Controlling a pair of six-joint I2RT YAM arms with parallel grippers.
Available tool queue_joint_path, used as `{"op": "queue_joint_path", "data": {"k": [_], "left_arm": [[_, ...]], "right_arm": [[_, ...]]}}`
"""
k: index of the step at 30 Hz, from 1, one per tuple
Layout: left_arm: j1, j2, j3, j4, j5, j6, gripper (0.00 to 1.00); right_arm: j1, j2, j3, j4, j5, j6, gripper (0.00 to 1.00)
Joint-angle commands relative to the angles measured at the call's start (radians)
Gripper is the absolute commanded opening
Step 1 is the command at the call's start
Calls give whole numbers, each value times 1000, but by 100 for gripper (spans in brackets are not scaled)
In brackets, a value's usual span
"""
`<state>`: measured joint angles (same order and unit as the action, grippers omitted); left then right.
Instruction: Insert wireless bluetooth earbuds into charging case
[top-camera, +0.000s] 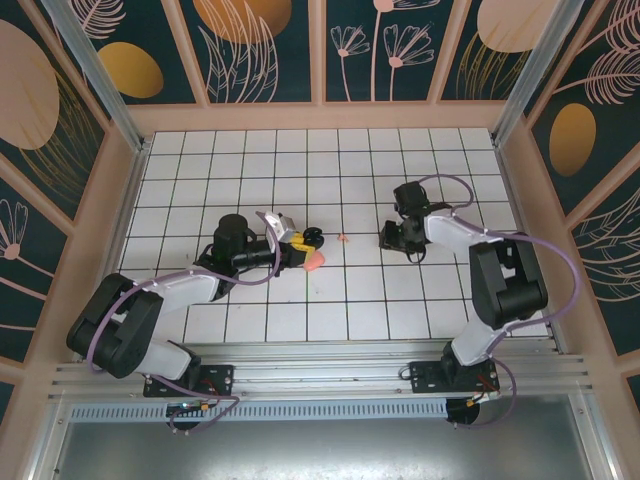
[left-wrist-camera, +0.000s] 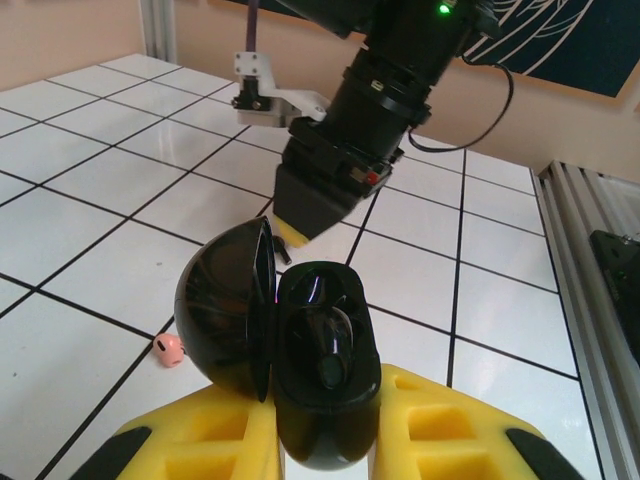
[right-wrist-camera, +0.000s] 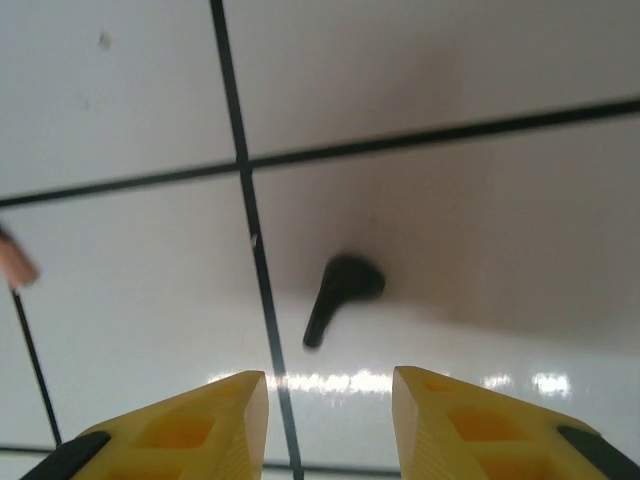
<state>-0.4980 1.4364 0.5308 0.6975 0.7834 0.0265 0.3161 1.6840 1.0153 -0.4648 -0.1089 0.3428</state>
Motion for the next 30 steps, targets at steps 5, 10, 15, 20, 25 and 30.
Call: {"op": "queue_joint_path", "data": {"k": [5,10,15,20,25,30], "left_arm": [[-8,-33,4,-39,-21,46,20],[-8,-33,-2,-42,-30,48,20],[-8,-27,-2,-43,-31,50,20],[-8,-17,1,-40,-29,50,20],[-8,-9,4,-33,-30,45,20],[-8,-2,11,-35,-26,45,20]], "right_arm": [[-21,121,126,-25,26,-45,36],[-24,179,172,-44,42,-56,36],[-24,196,179,-57,57,-54,36],[-23,195,171,-67,70,-50,37],[-22,191,159,-75,84,-42,38],[-18,192,147,-83,74,-36,35]]}}
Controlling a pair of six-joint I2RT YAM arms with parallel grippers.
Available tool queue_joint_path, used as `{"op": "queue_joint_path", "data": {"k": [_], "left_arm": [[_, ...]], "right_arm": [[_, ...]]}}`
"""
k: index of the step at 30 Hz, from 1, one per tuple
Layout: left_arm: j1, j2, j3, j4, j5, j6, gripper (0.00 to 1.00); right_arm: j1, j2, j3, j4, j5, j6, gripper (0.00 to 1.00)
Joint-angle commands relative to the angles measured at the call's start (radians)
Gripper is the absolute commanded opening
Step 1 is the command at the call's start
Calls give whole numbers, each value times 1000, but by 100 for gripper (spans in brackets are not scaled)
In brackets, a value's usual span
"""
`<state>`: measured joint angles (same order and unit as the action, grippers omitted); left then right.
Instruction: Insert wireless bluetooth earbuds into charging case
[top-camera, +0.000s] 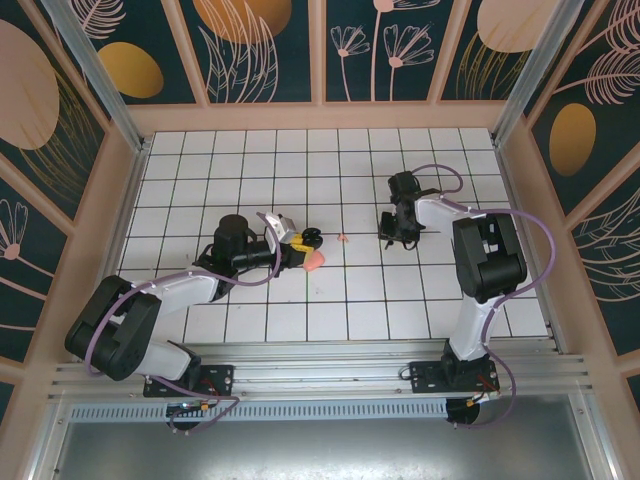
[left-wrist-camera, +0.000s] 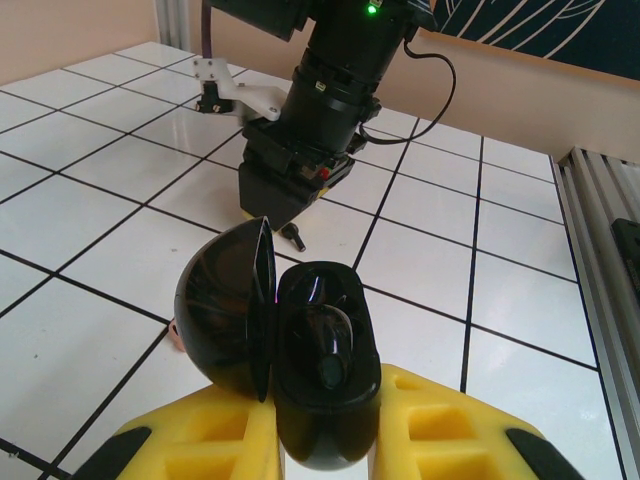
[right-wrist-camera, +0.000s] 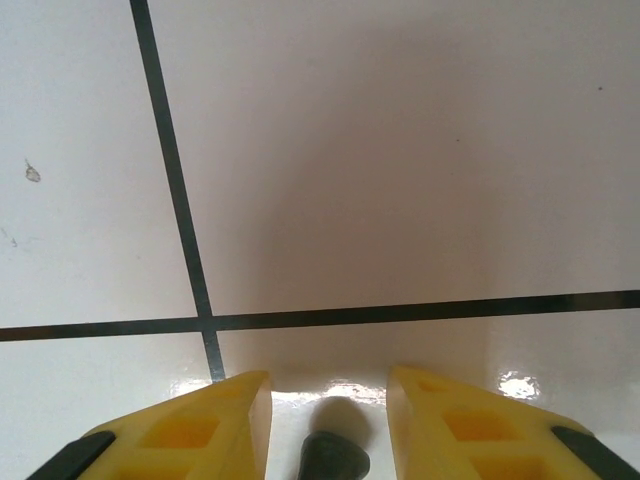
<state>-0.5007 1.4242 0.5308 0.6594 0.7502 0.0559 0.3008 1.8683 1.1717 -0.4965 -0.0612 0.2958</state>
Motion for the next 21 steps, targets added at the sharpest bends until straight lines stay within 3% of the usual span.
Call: {"op": "queue_joint_path", "data": {"k": [1,14,21], "left_arm": [[-4,11,14,2,10,16,20],[-6,8,12,-3,6,15,20],[-5,2,11,-4,8,16,20]], "right_arm": [[0,7,-9,-55,26,12,35],[32,-27,-1,-93,47,35,36],[39,-30,-7,-103,65,39,31]]}}
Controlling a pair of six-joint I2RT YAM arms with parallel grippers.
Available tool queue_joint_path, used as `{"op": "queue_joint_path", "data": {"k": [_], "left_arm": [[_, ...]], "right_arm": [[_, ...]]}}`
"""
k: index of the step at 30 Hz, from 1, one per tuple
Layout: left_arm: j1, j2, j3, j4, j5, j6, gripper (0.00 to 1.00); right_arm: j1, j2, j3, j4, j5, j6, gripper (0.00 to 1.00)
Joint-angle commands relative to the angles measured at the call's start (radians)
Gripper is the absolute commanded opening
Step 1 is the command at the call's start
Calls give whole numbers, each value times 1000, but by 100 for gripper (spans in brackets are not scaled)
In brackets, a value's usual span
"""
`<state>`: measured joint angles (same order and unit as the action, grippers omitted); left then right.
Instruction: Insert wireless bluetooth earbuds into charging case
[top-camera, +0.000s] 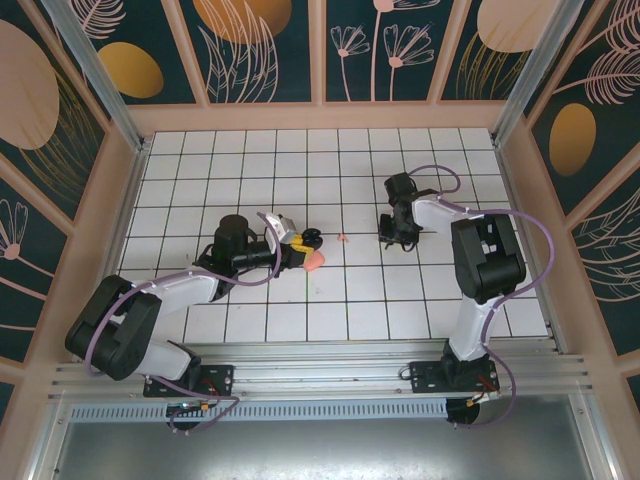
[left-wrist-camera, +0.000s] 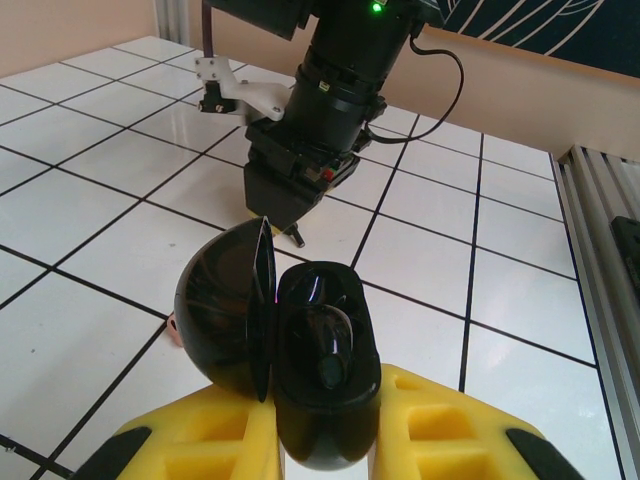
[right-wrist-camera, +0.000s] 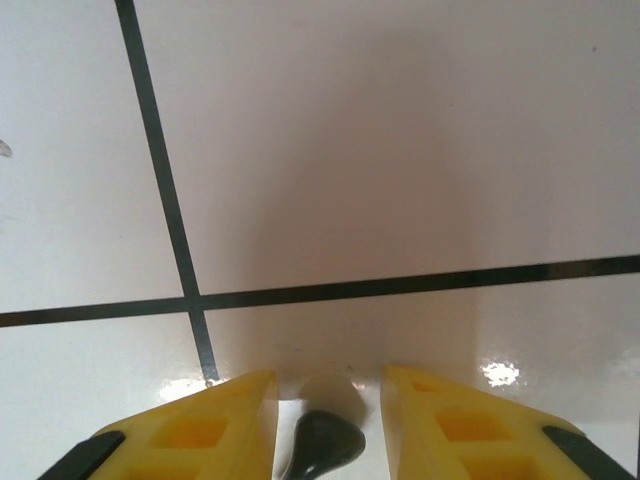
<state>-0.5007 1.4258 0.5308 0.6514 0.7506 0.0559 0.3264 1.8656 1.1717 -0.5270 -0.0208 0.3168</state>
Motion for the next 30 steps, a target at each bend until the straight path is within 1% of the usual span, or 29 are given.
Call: {"op": "queue_joint_path", "data": {"k": [1,10,15,22,23,30], "left_arm": [[-5,-2,11,2,6,16,20],[-5,-6,7,-1,4,15,20],[-6,-5,9,-2,-2,15,20],[-5,13,16,-2,-23,7,20],[-6,23,19,2,-23,2,20],[-5,81,46,46,-5,-35,20]], "right_arm": [[14,-27,-8,-73,27,19,31],[24,-39,-13,-54,30,22,23],[29,-78,-28,-32,32,31,22],[52,-178,-77,26,31,68,22],[60,-199,-89,38,47,77,22],[144,-340,-164,146,87,143,21]]}}
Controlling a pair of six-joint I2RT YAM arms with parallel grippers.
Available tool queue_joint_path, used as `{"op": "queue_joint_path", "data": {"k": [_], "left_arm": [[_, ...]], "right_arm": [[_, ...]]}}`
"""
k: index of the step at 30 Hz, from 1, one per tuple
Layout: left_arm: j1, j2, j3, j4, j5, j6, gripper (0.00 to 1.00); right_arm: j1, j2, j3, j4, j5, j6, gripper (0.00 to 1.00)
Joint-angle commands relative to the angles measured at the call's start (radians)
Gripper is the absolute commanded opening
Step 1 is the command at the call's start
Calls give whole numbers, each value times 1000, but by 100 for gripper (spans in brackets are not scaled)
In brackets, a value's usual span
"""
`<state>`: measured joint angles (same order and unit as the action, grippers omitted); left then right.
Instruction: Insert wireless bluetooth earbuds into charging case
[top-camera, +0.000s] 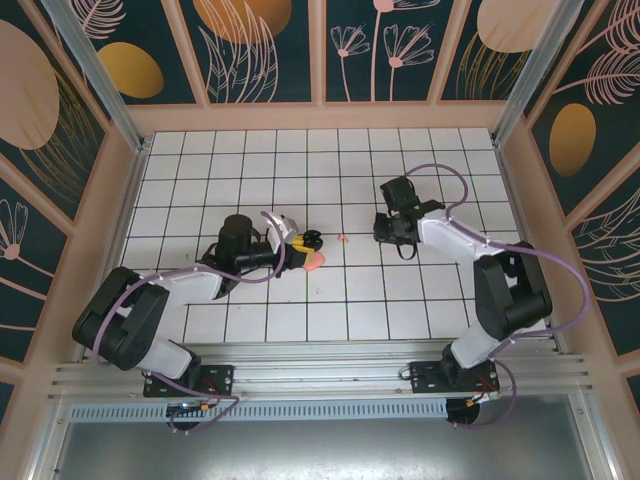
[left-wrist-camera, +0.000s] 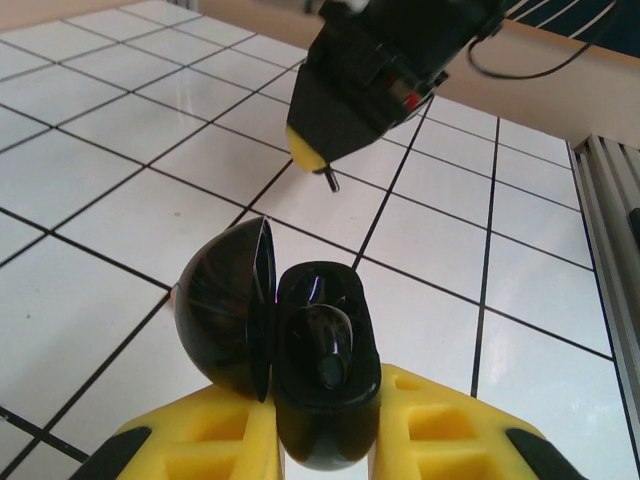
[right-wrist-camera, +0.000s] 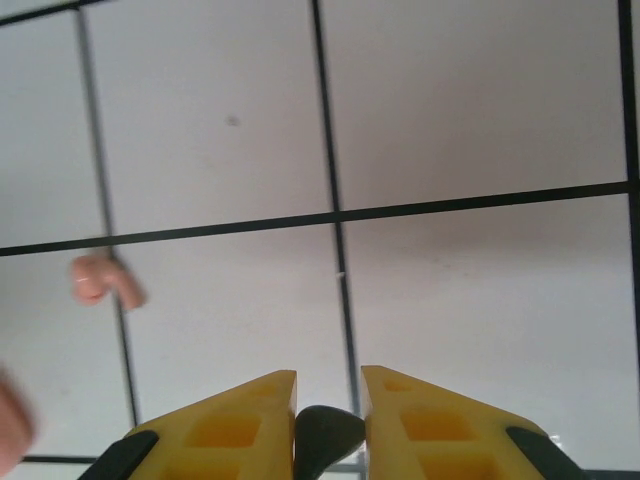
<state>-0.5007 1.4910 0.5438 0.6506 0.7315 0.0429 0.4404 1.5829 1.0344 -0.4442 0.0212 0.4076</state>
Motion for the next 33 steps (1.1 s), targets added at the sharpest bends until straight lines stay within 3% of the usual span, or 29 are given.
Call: {"op": "queue_joint_path", "data": {"k": [1,17,33], "left_arm": [[-6,22,37,55,14,-28,19],[-27,112,104,96,-15,-31,19],[-34,106,107,134,-2,-40,19]], "right_arm": [[44,-78,-35,80,51,62,21],[269,-293,-108,290,126,83,19],[427,-302,-117,419,222,22,19]]}}
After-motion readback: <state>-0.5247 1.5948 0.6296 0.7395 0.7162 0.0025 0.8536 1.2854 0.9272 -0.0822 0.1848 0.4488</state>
